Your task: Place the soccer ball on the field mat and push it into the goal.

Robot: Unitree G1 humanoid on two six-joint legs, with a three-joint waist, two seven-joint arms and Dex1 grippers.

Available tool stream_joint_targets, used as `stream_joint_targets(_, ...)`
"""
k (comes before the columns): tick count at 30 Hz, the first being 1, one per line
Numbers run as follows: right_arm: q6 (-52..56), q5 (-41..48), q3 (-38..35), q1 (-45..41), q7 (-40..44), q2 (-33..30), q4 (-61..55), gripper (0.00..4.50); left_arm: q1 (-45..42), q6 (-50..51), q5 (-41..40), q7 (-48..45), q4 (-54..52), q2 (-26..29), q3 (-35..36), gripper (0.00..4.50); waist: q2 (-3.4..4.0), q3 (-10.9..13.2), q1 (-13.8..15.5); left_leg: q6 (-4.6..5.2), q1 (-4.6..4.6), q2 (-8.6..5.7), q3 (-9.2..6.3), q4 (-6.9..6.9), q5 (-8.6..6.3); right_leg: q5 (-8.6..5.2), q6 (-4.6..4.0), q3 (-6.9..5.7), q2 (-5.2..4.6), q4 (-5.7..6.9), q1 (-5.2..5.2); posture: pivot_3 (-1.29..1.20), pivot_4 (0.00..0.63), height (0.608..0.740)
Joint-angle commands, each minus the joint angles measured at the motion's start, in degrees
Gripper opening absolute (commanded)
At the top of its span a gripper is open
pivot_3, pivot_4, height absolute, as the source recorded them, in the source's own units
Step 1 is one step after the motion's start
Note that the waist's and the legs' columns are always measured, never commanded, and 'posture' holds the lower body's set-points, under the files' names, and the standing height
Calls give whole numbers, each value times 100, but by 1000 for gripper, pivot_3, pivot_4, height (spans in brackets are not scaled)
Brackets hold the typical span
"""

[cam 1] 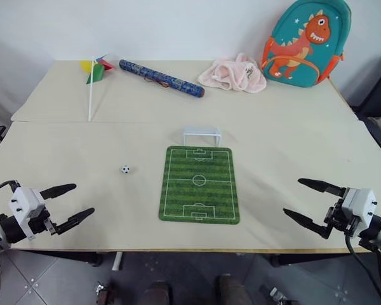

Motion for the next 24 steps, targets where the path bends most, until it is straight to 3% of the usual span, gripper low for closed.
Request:
stream_joint_targets(1, -110, 32, -43, -11, -20, 33, -19, 4500, 80, 87, -169, -42, -187, 23, 111, 4485, 0, 0, 1, 0, 0, 0, 0, 0, 0, 0, 0, 0, 0, 1, 0, 0, 150, 740)
stream_joint_targets(10, 140, 210, 51, -14, -45, 203, -184, 4500, 115, 964, -694, 209, -471, -28, 446, 4485, 0, 0, -1, 0, 1, 0, -1, 6, 0, 0, 0, 0, 0, 13, 0, 0, 150, 740)
stream_joint_targets(14, 475, 489, 135, -159, -363, 442, -714, 4500, 254, 1518, -986, 235, -464, -70, 648, 4485, 0, 0, -18, 0, 3, 3, 0, 6, 0, 0, 0, 3, 2, 16, -2, 0, 150, 740)
stream_joint_targets(21, 703, 1113, 208, -327, -1082, 1148, -1904, 4500, 369, 1371, -802, 758, 542, -503, 984, 4485, 1, -1, 5, -2, 3, 2, -5, 14, 1, 0, -1, 0, 1, 24, -2, 0, 150, 740)
stream_joint_targets(24, 326, 1194, 342, -138, -691, 1315, -2269, 4500, 252, 1602, -970, 647, 453, -590, 866, 4485, -10, -5, 35, -2, -3, -1, -8, 13, 1, 0, -1, -4, -2, 22, -3, 0, 150, 740)
